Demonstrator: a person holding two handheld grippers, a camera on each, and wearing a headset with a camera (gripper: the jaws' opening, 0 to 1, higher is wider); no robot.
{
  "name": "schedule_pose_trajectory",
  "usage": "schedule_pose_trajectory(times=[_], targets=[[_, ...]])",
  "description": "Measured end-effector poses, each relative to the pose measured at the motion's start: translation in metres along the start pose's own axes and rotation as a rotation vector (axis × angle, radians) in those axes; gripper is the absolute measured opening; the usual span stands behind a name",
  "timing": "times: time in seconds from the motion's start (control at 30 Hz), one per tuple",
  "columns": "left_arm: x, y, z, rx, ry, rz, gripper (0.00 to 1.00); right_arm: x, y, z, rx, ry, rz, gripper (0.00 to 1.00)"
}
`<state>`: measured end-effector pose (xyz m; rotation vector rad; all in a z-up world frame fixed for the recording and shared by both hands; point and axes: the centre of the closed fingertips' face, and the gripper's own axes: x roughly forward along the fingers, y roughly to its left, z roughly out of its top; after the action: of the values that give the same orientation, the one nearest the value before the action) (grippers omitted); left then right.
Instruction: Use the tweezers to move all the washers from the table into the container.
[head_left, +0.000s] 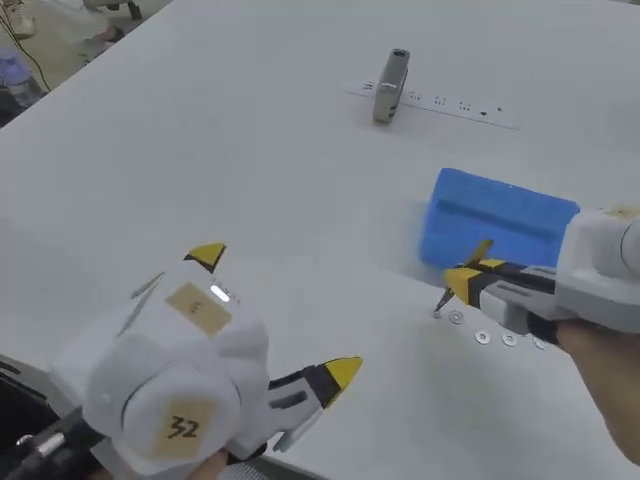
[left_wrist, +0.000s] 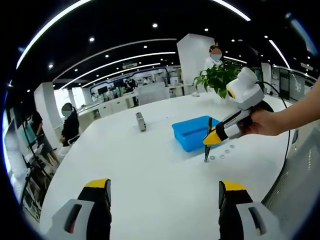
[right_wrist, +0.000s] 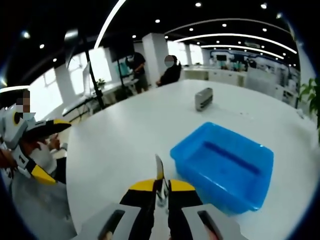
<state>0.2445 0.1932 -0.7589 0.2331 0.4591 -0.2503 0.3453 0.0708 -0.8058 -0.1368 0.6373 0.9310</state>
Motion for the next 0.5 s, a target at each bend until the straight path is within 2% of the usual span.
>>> schedule_pose_trajectory(times=[0.1,0.27,0.5], targets=[[-0.0005,0.0043,-0.0004,-0.009,0.000,0.018,0.90,-0.0029,0.0001,-0.0043,-0.034,0.007,-0.014,0.04],[-0.0004,0.0059,-0.0012,0.000,0.002,0.027,0.92,-0.0070,-0.0024,-0.0094,-0.015,0.013,-0.034,0.03],[-0.0008,0.0048,0.0010,0.002,-0.009,0.022,0.92,-0.0048,-0.0030,-0.0048,-0.025,0.039,-0.048,0.03]])
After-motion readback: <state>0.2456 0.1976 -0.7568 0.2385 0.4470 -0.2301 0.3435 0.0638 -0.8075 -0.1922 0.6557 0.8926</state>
